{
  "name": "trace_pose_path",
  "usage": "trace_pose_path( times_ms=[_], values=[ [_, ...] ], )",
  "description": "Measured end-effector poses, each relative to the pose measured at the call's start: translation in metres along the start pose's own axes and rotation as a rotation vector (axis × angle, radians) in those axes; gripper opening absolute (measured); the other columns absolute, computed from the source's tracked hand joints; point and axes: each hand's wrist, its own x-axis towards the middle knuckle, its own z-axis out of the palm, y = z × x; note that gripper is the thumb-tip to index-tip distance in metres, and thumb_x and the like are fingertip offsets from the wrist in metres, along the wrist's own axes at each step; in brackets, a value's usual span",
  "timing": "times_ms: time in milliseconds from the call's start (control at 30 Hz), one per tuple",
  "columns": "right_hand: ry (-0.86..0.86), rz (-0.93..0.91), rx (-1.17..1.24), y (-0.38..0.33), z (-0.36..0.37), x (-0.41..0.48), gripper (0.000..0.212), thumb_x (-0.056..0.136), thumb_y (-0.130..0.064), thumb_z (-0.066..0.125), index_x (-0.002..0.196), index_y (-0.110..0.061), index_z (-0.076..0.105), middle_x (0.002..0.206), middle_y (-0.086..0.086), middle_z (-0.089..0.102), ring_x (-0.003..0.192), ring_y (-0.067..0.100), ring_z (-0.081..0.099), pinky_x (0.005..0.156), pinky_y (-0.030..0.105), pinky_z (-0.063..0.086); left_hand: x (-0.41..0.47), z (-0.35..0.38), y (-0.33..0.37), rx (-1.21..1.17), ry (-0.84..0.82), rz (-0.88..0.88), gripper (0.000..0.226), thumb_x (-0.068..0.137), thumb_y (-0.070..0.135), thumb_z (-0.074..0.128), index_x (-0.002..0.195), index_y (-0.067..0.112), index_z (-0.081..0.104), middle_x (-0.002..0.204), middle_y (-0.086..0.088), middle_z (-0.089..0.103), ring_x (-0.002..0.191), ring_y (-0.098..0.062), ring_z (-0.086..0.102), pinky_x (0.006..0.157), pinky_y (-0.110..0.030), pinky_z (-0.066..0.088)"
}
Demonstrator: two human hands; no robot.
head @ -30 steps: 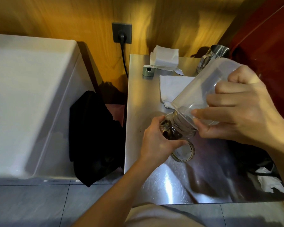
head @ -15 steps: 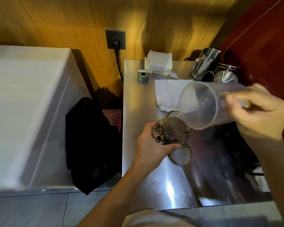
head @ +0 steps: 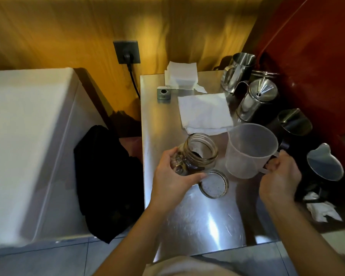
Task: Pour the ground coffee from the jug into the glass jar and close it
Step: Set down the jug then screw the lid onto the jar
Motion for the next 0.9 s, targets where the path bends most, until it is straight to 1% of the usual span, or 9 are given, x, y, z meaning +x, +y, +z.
trace_pose_path(
  times_ms=[167,267,400,500,567,667,733,833,900],
  values=[
    [-0.021,0.027,-0.093,0.015,-0.015,0.006,0.029,0.078,-0.013,0.039,0.052,-0.024,0.035,0.041,-0.014,0.04,0.046,0.002,0.036,0.053,0.02,0.032,0.001,0.0,-0.005,0.003,0.026,0.013,0.079,0.035,0.05,0.091,0.1,0.062,0.049,0.104,0.032,0.064,0.094,0.005,0.066,0.078,-0.015,0.054],
    [-0.007,-0.007,-0.122,0.021,-0.019,0.005,0.023,0.079,-0.02,0.042,0.056,-0.023,0.047,0.044,-0.015,0.054,0.045,-0.003,0.048,0.048,0.01,0.041,0.001,0.001,-0.007,-0.007,0.036,0.01,0.083,0.032,0.057,0.09,0.105,0.057,0.05,0.103,0.027,0.067,0.095,0.003,0.066,0.081,-0.018,0.055],
    [-0.007,-0.049,-0.176,0.025,-0.023,0.003,0.02,0.084,-0.032,0.047,0.069,-0.026,0.059,0.065,-0.01,0.06,0.056,-0.008,0.057,0.051,0.006,0.043,0.002,0.003,-0.01,-0.003,0.045,0.009,0.089,0.029,0.064,0.087,0.109,0.053,0.05,0.104,0.024,0.068,0.097,0.002,0.066,0.08,-0.018,0.054],
    [-0.022,-0.036,-0.209,0.024,-0.027,0.002,0.015,0.083,-0.04,0.049,0.08,-0.032,0.061,0.085,-0.004,0.064,0.079,0.004,0.062,0.069,0.019,0.049,0.002,0.004,-0.017,-0.017,0.055,-0.014,0.09,0.029,0.06,0.091,0.11,0.053,0.05,0.106,0.019,0.068,0.099,-0.004,0.066,0.082,-0.029,0.058],
    [-0.047,-0.056,-0.232,0.022,-0.03,0.0,0.016,0.084,-0.042,0.048,0.094,-0.034,0.058,0.102,0.0,0.063,0.096,0.014,0.06,0.081,0.032,0.048,0.001,0.005,-0.019,0.014,0.057,0.001,0.091,0.03,0.063,0.09,0.11,0.057,0.048,0.107,0.026,0.066,0.1,0.0,0.065,0.079,-0.022,0.057],
    [-0.112,-0.202,-0.238,0.014,-0.032,-0.006,0.031,0.086,-0.039,0.047,0.115,-0.026,0.047,0.118,-0.002,0.055,0.107,0.002,0.054,0.087,0.019,0.044,0.0,0.007,-0.021,-0.029,0.061,-0.011,0.091,0.032,0.057,0.093,0.112,0.054,0.05,0.107,0.02,0.068,0.1,-0.006,0.067,0.08,-0.031,0.059],
    [-0.174,-0.328,-0.287,0.007,-0.032,-0.012,0.04,0.086,-0.036,0.048,0.123,-0.021,0.041,0.126,0.004,0.047,0.115,0.007,0.048,0.093,0.015,0.04,-0.001,0.008,-0.019,-0.043,0.053,-0.003,0.09,0.032,0.056,0.093,0.111,0.052,0.052,0.106,0.018,0.069,0.1,-0.008,0.067,0.077,-0.032,0.06],
    [-0.281,-0.56,-0.398,-0.005,-0.032,-0.021,0.043,0.084,-0.031,0.052,0.123,-0.018,0.039,0.125,0.012,0.038,0.116,0.015,0.041,0.099,0.017,0.034,-0.004,0.007,-0.016,-0.076,0.031,0.005,0.091,0.033,0.049,0.096,0.113,0.049,0.053,0.108,0.013,0.07,0.102,-0.013,0.067,0.078,-0.04,0.06],
    [-0.389,-0.652,-0.426,-0.012,-0.03,-0.026,0.043,0.081,-0.028,0.056,0.12,-0.019,0.042,0.121,0.011,0.04,0.112,0.01,0.043,0.096,0.016,0.036,-0.007,0.006,-0.012,-0.068,0.019,0.031,0.089,0.034,0.049,0.096,0.112,0.049,0.053,0.108,0.015,0.069,0.102,-0.009,0.067,0.081,-0.037,0.059]
  ],
)
